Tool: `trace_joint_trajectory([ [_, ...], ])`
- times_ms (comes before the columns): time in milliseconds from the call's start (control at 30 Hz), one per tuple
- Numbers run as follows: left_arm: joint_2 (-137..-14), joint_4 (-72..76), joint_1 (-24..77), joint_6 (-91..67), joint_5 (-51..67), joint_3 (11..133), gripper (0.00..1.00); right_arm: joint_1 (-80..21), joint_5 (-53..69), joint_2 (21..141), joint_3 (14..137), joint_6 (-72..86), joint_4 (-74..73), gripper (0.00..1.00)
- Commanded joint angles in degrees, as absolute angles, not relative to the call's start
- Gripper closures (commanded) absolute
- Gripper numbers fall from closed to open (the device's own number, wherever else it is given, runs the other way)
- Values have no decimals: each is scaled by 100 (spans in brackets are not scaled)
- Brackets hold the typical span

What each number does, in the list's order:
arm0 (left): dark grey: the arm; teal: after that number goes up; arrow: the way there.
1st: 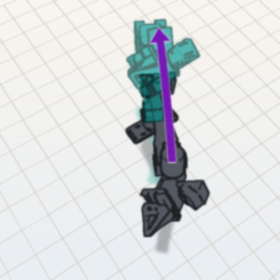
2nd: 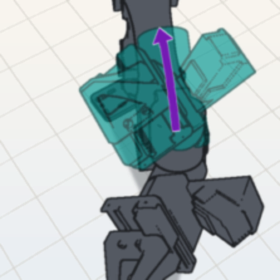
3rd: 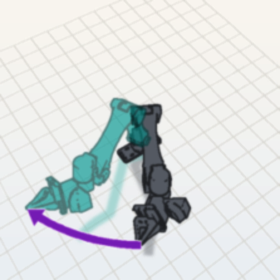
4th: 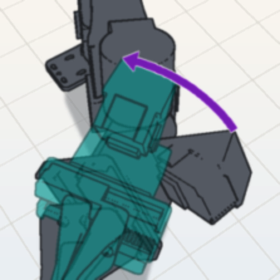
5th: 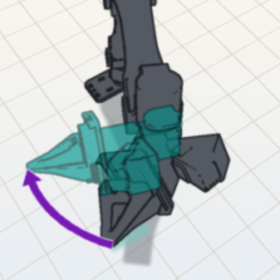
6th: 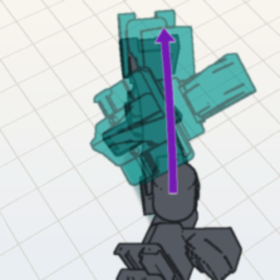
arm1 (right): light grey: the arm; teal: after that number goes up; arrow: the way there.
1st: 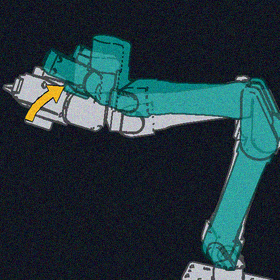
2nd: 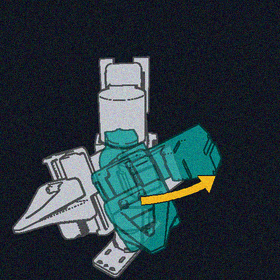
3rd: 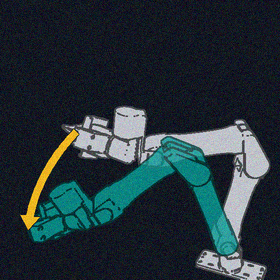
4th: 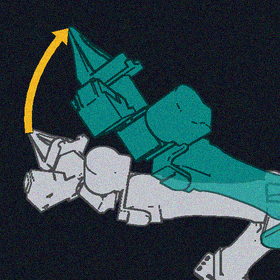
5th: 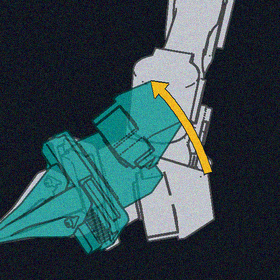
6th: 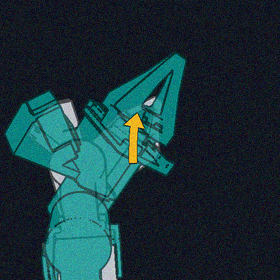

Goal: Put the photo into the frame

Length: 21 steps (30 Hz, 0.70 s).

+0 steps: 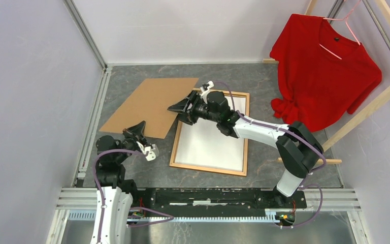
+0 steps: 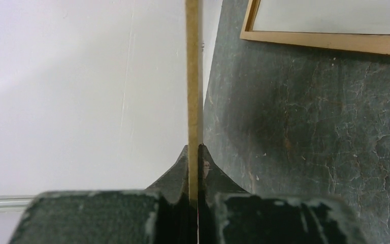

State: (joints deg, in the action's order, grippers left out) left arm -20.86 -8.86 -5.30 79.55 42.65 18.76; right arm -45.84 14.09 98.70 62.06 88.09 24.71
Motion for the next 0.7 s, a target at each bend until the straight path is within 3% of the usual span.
trace_joint_trajectory([
  [0, -2130, -368, -538, 7820, 4364, 2275, 98, -4157, 2870, 9497, 6525, 7306, 2153, 33],
  [200, -2705, -835, -536, 7145, 4405, 3195, 98, -3319, 3759, 9029, 7393, 3800, -59, 2],
  [300, -2884, -1180, -542, 7108, 4560, 3574, 98, -3214, 3578, 8616, 7741, 1456, -1039, 2],
  [433, -3055, -1844, -537, 7262, 4771, 4001, 98, -3264, 3023, 7691, 6791, -652, -291, 2],
  [667, -3325, -3361, -542, 7904, 5162, 4815, 98, -3782, 3249, 7354, 6382, -3201, -269, 2],
])
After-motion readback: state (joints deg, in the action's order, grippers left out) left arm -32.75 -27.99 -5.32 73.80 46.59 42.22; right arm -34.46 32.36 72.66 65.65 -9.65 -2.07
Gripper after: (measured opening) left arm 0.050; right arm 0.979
